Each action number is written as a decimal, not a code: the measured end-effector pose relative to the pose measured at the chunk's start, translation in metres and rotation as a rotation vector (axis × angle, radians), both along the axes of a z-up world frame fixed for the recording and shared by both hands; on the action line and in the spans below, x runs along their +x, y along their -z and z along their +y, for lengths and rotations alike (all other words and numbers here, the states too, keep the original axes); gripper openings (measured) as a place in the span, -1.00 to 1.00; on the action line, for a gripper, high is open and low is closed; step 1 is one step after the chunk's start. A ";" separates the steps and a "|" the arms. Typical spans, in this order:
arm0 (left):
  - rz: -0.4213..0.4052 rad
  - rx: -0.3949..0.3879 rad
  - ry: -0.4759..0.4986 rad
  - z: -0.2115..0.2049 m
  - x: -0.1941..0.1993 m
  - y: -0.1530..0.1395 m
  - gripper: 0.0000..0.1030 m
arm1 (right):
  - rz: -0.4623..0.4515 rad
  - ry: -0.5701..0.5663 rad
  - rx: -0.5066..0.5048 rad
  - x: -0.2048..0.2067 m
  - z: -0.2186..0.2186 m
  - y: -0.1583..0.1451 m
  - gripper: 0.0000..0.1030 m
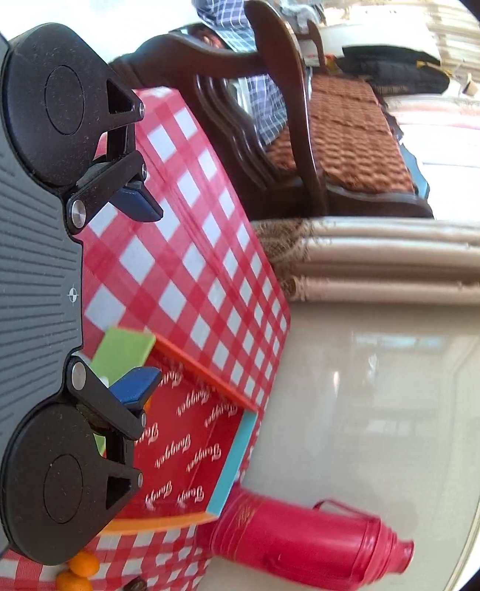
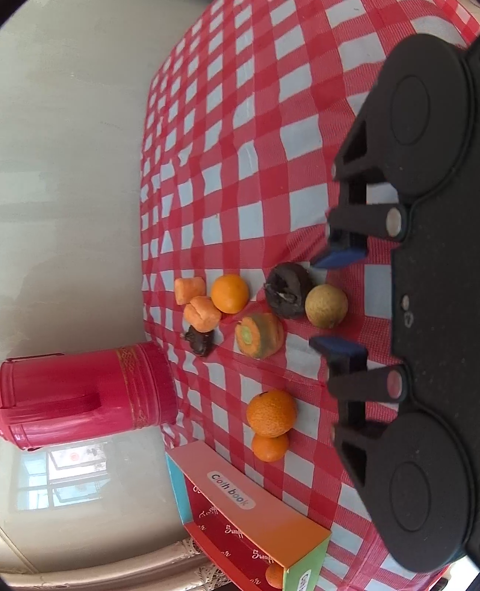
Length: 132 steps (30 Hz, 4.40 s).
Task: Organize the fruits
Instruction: 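Carry the orange into the red box and open the left gripper while the right gripper grasps the yellow fruit, then carry the yellow fruit into the red box and release it with the right gripper, then grasp another orange with the left gripper, then place the orange in the red box and open the left gripper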
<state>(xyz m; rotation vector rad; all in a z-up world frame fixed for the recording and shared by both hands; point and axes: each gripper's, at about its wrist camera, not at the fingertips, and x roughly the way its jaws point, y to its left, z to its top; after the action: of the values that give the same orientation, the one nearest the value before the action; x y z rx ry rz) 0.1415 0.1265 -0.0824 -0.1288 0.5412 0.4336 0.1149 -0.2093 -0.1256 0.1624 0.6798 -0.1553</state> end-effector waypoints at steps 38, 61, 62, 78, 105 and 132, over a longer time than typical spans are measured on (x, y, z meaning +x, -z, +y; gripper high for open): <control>0.037 -0.094 -0.184 0.066 -0.016 0.018 0.76 | -0.138 -0.522 -0.031 0.060 0.162 -0.049 -0.19; -0.055 0.076 0.268 -0.077 -0.012 -0.002 0.76 | -0.255 0.059 -0.189 0.016 0.011 -0.049 0.89; -0.056 0.076 0.301 -0.087 -0.012 -0.002 0.76 | -0.251 0.092 -0.190 0.014 0.002 -0.048 0.89; -0.003 0.179 0.676 -0.221 0.002 0.017 0.51 | -0.239 0.524 -0.191 -0.037 -0.095 -0.034 0.89; 0.095 0.197 0.715 -0.272 0.036 0.041 -0.31 | -0.274 0.443 -0.094 -0.046 -0.109 -0.034 0.89; -0.051 0.258 0.309 -0.169 0.042 0.007 -0.34 | -0.286 0.358 -0.078 -0.031 -0.083 -0.035 0.89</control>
<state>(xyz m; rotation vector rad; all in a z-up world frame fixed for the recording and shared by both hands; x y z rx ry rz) 0.1839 -0.0426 -0.0893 0.1895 0.4414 0.1952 0.0840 -0.2921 -0.0908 0.2260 0.3541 -0.4914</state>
